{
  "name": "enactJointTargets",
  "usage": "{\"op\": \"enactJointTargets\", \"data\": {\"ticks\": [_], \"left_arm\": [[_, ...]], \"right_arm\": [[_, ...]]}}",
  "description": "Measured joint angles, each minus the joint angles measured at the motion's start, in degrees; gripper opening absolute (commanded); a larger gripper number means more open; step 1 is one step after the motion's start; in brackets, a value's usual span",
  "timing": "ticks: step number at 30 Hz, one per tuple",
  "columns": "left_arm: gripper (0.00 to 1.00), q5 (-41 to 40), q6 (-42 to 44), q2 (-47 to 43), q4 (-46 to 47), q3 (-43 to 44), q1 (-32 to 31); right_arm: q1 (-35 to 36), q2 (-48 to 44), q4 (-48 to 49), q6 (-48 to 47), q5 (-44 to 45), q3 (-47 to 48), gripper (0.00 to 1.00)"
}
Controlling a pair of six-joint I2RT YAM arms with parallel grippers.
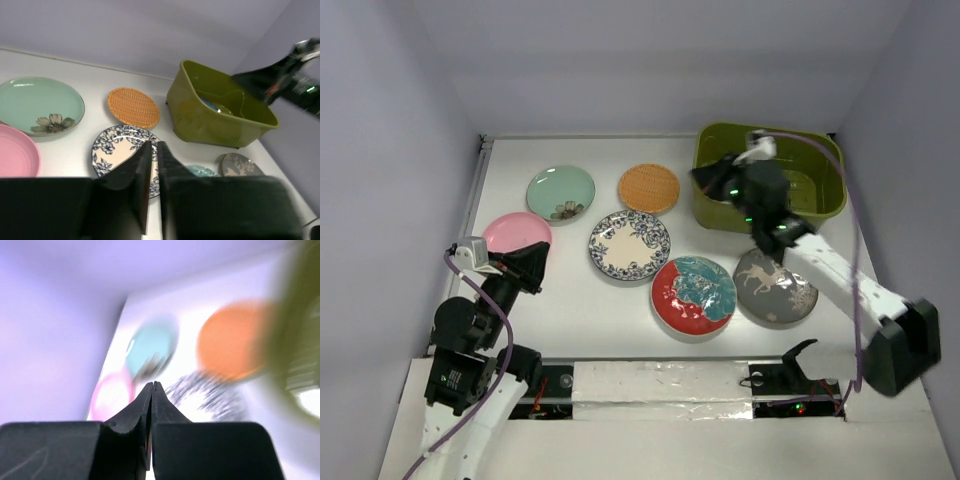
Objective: Place the plates into the plastic bin on the countertop
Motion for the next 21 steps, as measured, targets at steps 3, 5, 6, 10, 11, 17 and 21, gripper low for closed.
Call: {"op": "enactJointTargets", "data": {"ticks": [3, 5, 6, 10, 11, 17, 21], "left_arm": [[0.00, -1.0, 0.1, 0.1, -0.3, 0.0, 0.0], [0.00, -1.7, 0.1, 0.2, -0.6, 0.0, 0.0], [0.00, -1.9, 0.1, 0.2, -0.8, 0.0, 0.0], [0.02, -3.5, 0.0, 0.3, -1.2, 0.0, 0.0], [0.05, -3.8, 0.0, 0.3, -1.2, 0.0, 0.0], [0.14, -4.4, -0.1, 0.3, -1.2, 0.0, 0.0], [0.17, -4.4, -0.1, 0.3, -1.2, 0.0, 0.0]], "right_arm": [[11.4, 10.9, 3.6, 1.6, -0.2, 1.7, 0.00], [17.1, 19.8, 3.0, 2.3, 0.0, 5.6, 0.00], [19.9, 24.6, 2.8, 2.5, 0.1, 8.7, 0.01], [26.6, 41.8, 0.9, 3.8, -0.1, 23.9, 0.40], [27.7, 45.3, 0.0, 4.1, -0.2, 27.9, 0.49], [29.7, 62.1, -3.4, 6.5, -1.4, 46.7, 0.58], [29.4, 70.4, -8.1, 7.6, -2.0, 55.2, 0.58]]}}
